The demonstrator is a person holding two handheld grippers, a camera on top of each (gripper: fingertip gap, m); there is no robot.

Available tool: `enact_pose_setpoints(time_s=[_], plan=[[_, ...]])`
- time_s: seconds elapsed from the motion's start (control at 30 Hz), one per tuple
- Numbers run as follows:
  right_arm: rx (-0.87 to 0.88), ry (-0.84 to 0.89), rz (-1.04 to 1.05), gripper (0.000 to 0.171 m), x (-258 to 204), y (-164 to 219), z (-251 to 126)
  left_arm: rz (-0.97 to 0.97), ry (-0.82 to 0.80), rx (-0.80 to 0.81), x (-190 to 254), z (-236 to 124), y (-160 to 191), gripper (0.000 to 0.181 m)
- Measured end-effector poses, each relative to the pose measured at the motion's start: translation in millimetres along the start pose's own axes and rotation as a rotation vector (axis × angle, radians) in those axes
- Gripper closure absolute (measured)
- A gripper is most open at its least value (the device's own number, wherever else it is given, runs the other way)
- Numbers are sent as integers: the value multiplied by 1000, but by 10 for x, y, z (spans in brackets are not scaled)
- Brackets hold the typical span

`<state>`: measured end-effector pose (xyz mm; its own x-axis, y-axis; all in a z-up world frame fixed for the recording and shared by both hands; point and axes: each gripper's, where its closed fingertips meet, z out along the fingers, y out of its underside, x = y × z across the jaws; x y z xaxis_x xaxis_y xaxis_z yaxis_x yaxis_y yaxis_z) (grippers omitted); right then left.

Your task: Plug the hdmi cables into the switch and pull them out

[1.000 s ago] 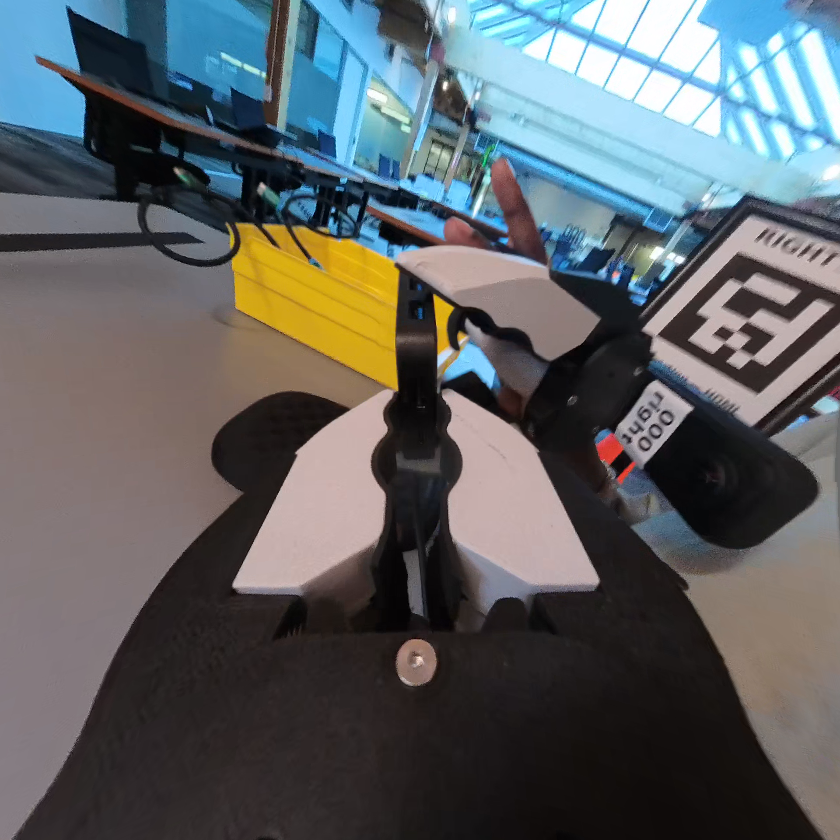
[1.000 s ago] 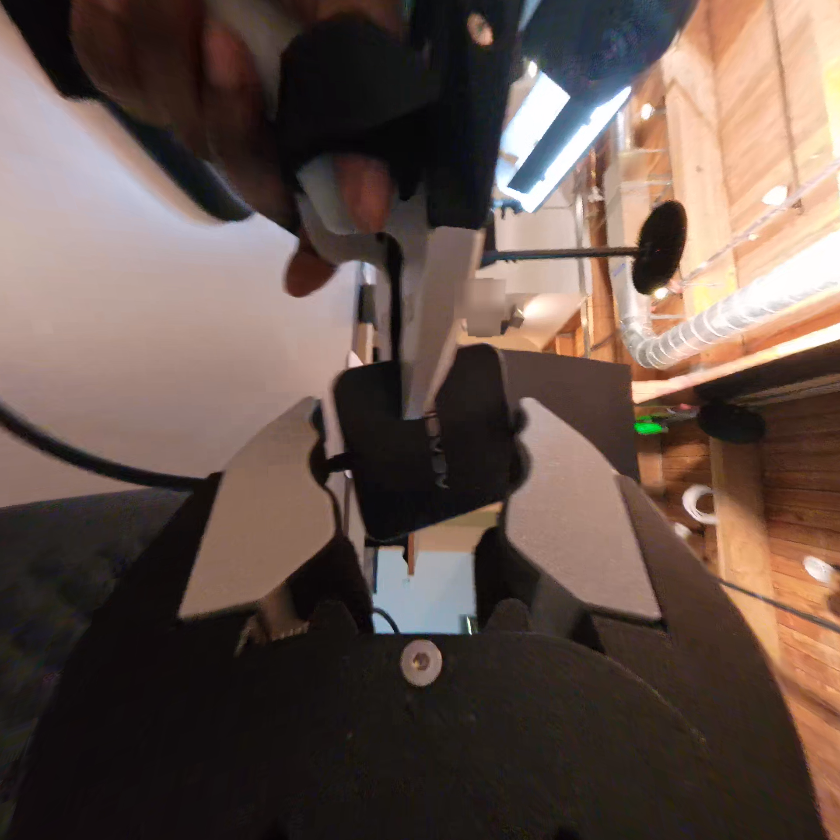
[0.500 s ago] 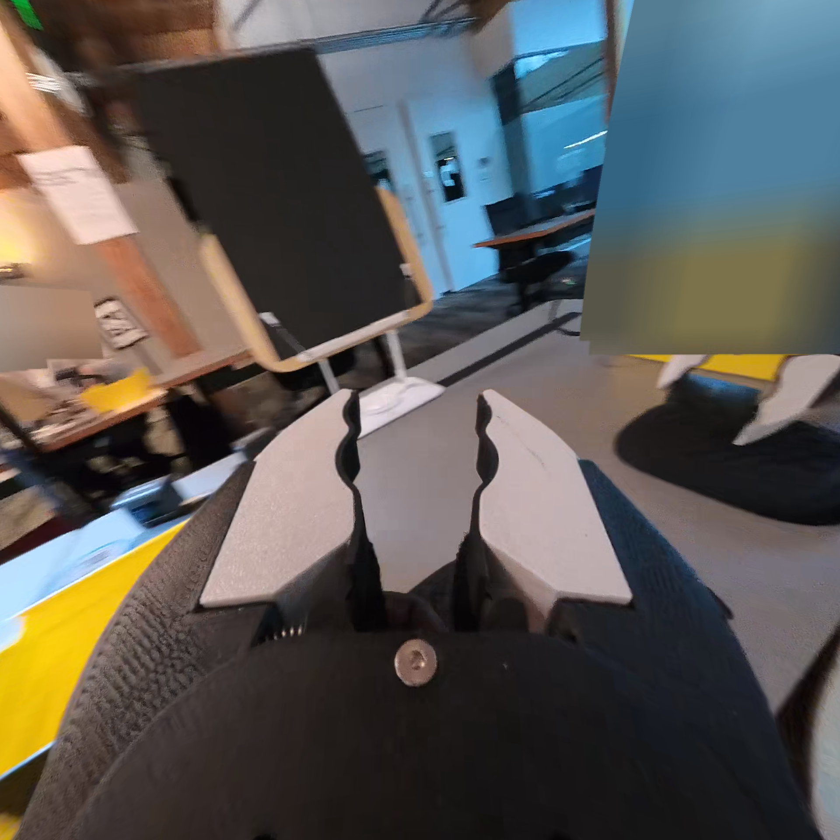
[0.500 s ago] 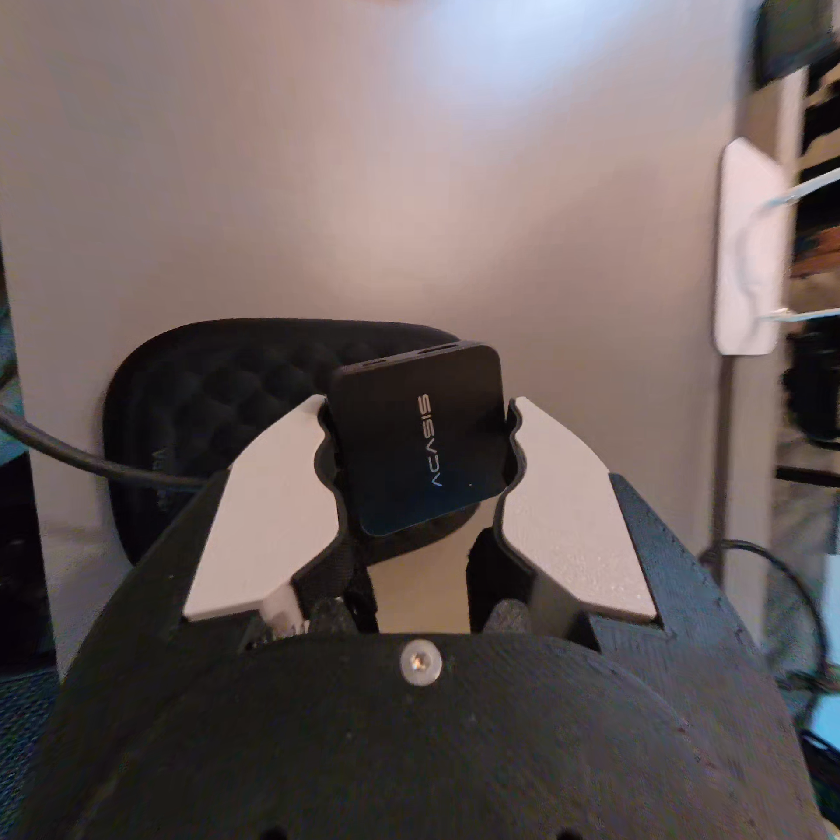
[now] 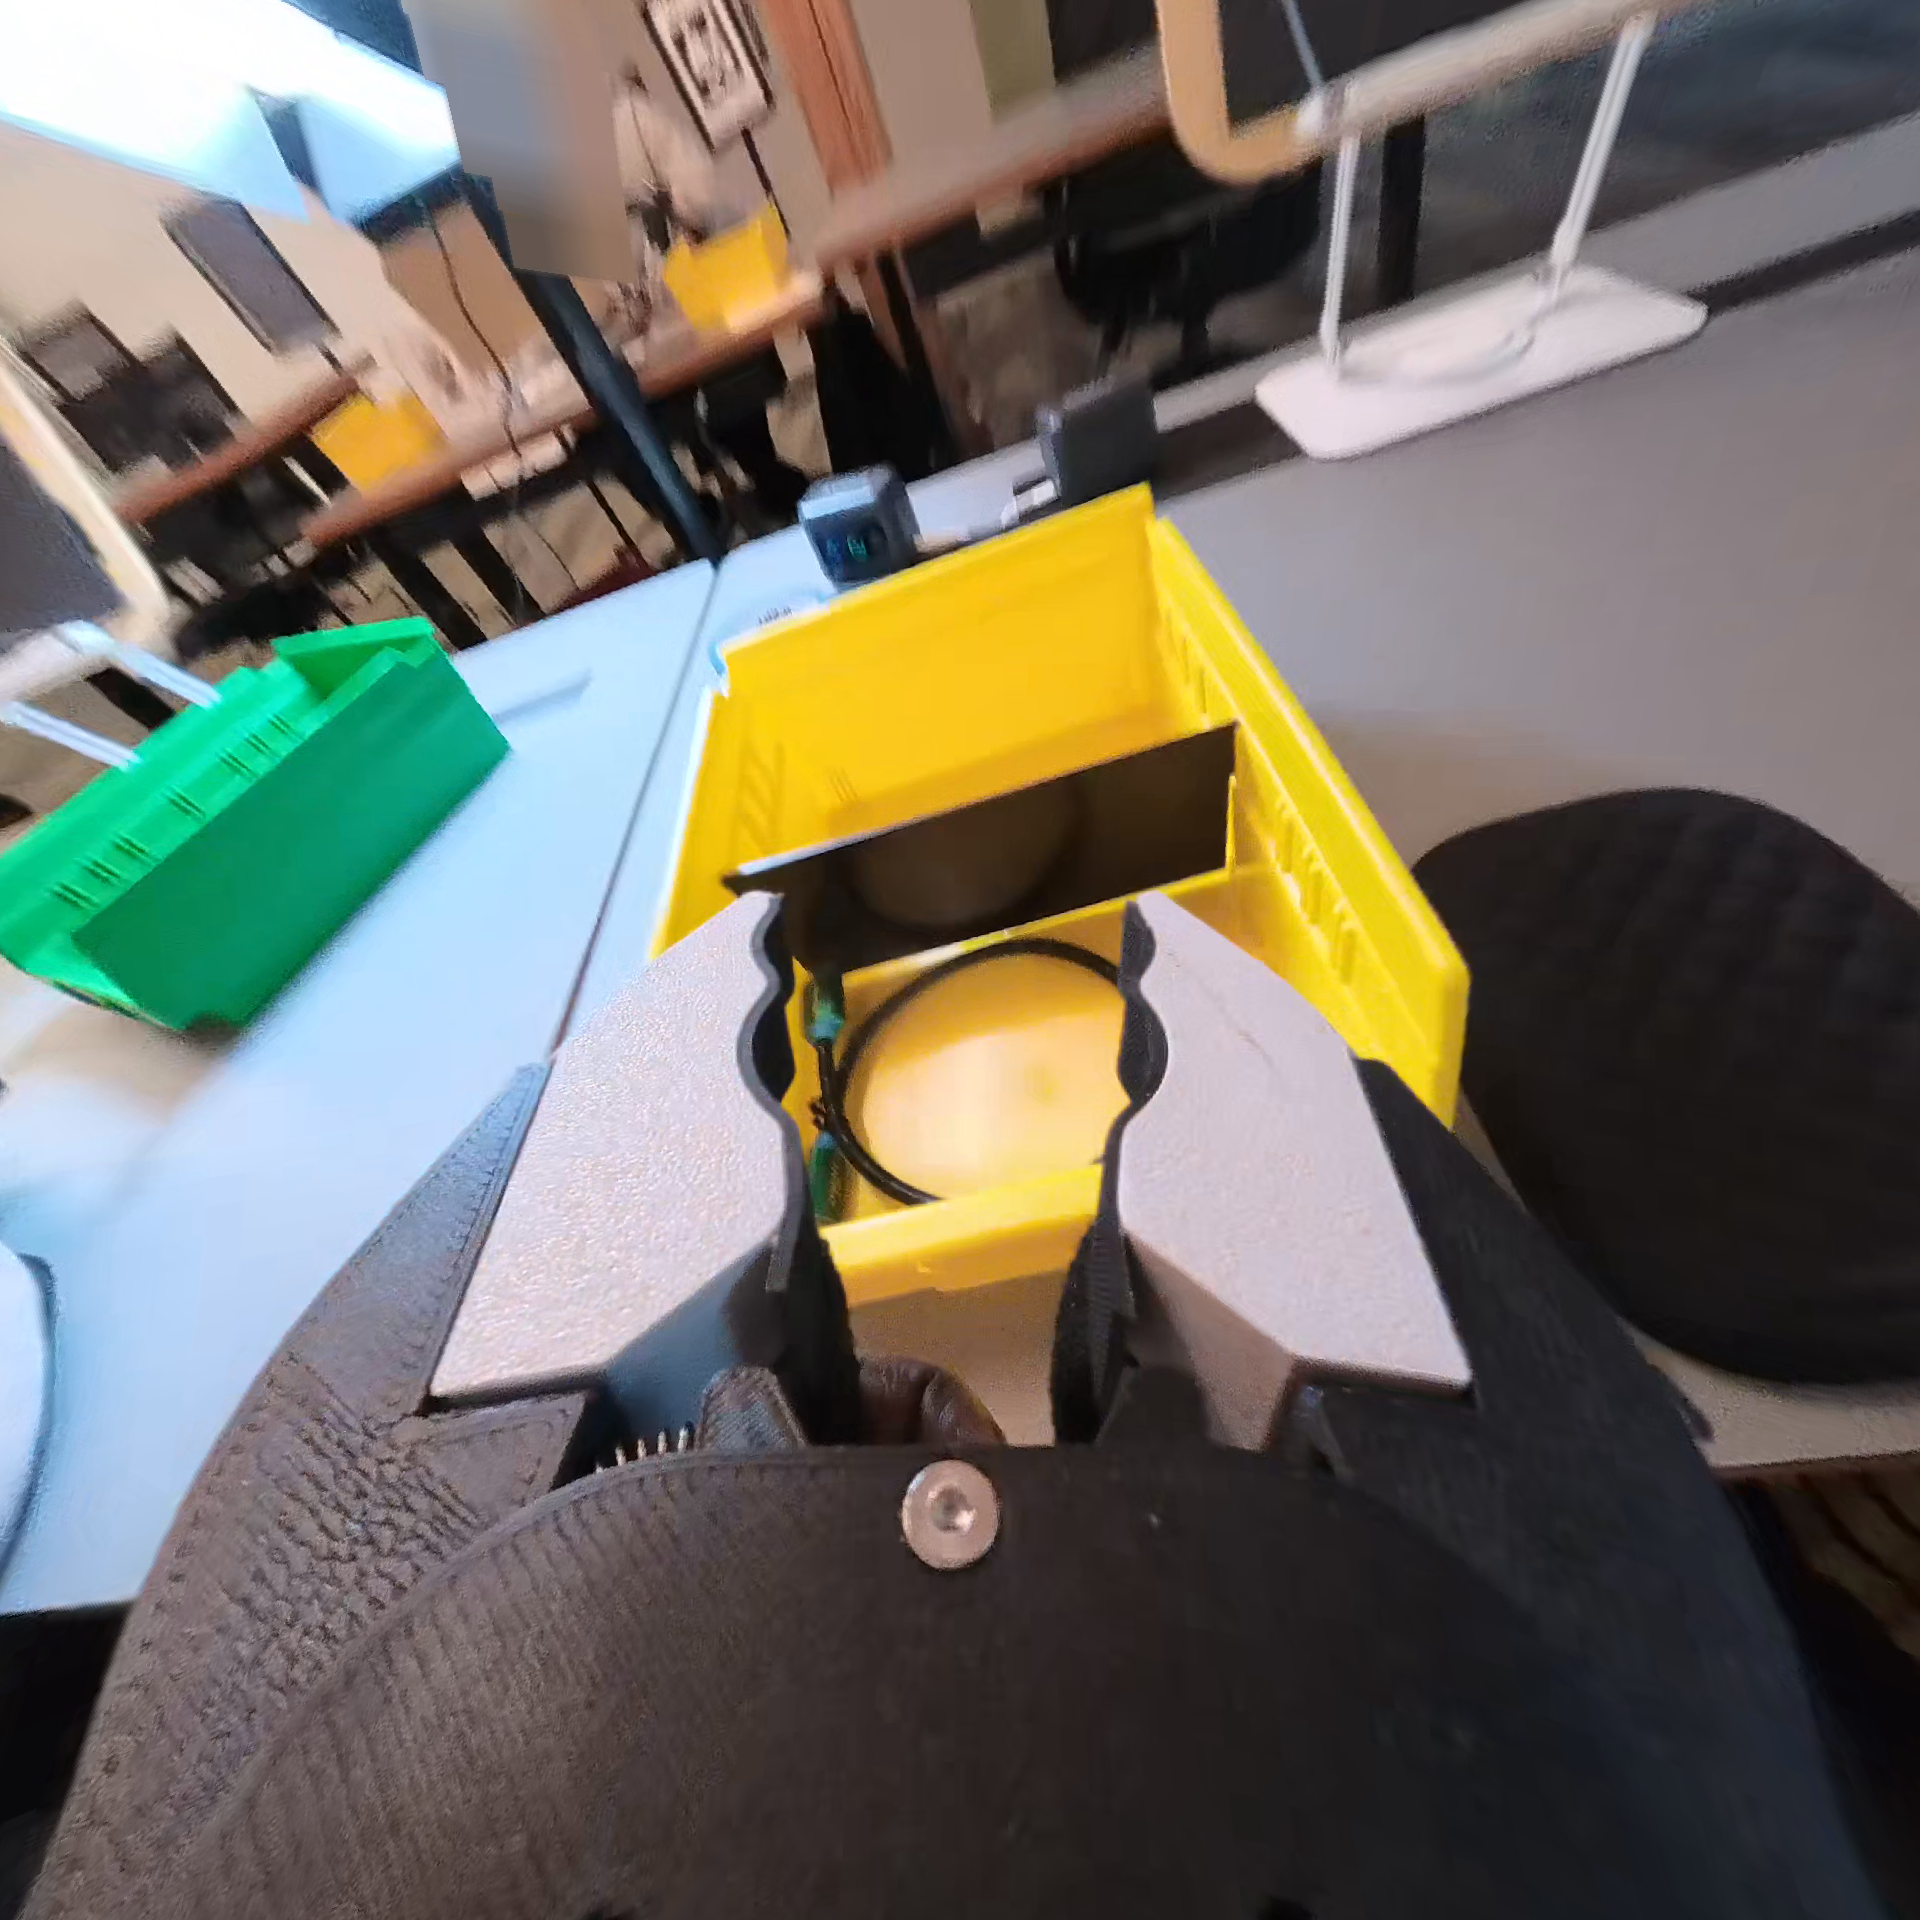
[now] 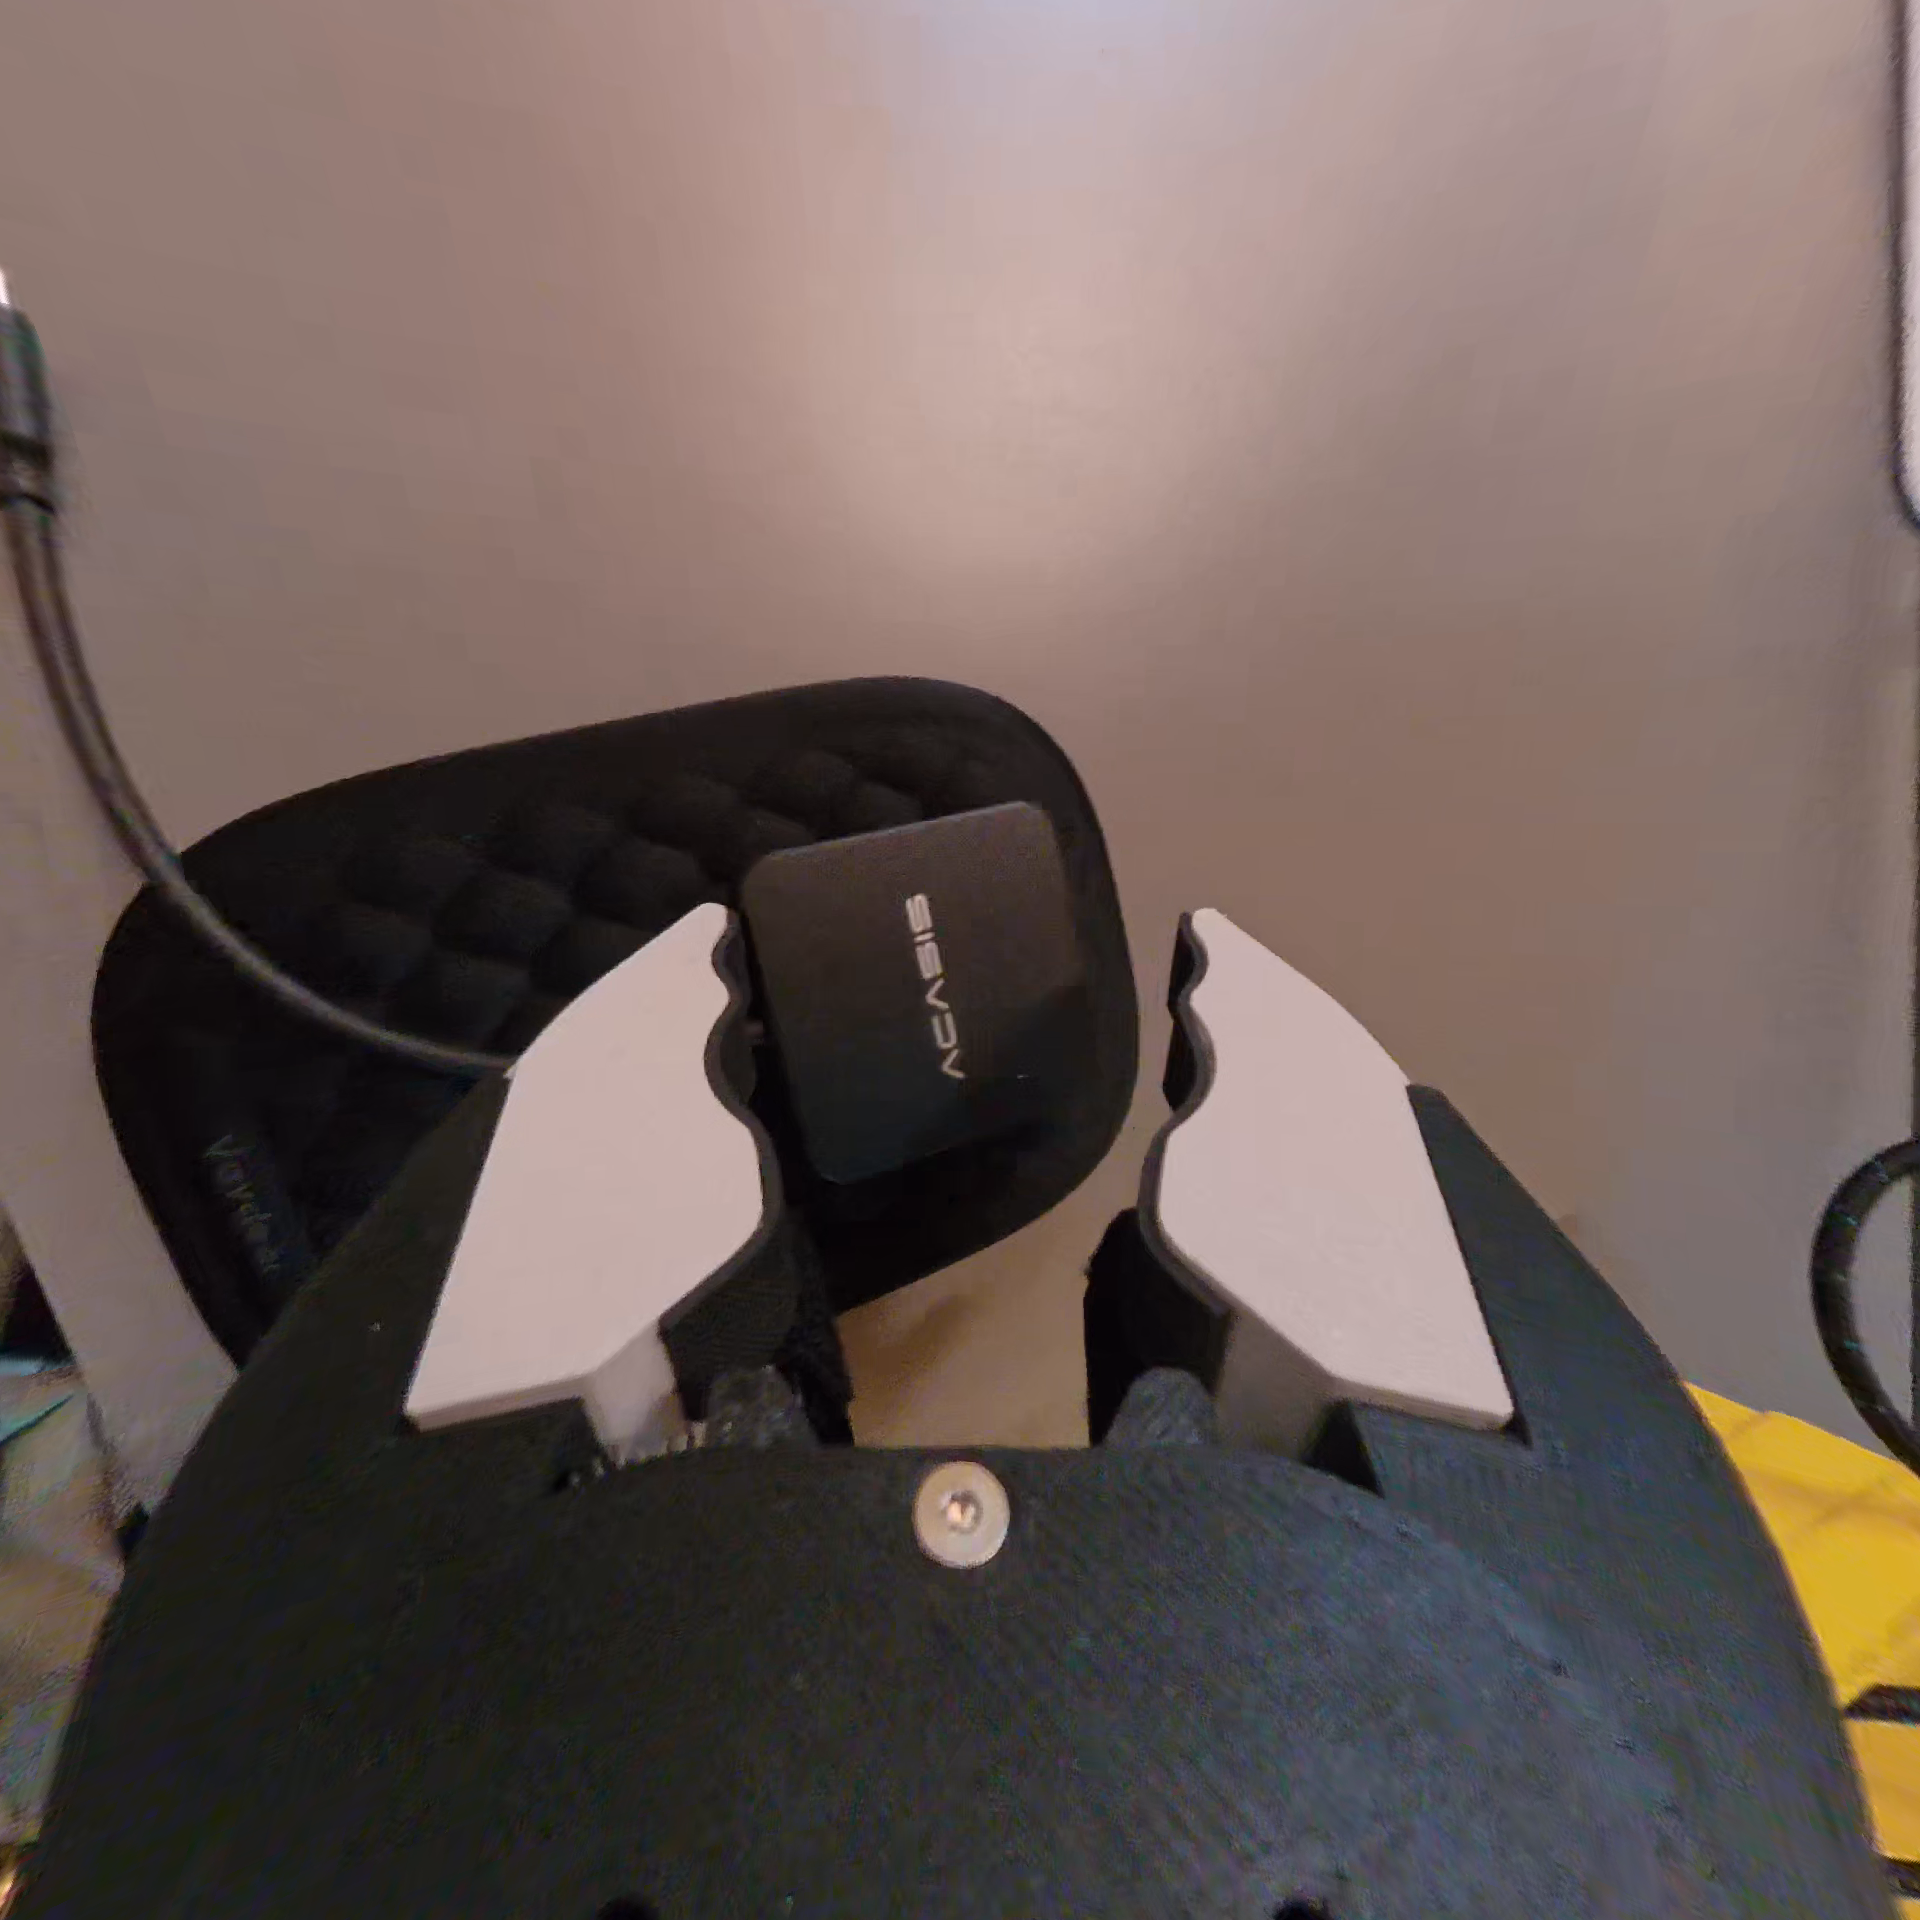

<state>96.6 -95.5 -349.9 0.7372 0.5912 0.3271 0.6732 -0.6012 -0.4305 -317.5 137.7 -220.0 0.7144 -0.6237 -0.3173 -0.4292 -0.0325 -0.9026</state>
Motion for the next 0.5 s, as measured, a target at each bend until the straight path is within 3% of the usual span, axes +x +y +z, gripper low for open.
enact_pose_setpoints(time_s=[0.1,0.27,0.5], plan=[[79,38,17,89,59,-73,-89,-17,121,-151,204,260,273,123],[119,141,-15,84,161,-118,-310,146,359,-594,551,596,958,142],[264,289,-62,85,171,-297,-699,212,481,-850,623,797,1211,144]])
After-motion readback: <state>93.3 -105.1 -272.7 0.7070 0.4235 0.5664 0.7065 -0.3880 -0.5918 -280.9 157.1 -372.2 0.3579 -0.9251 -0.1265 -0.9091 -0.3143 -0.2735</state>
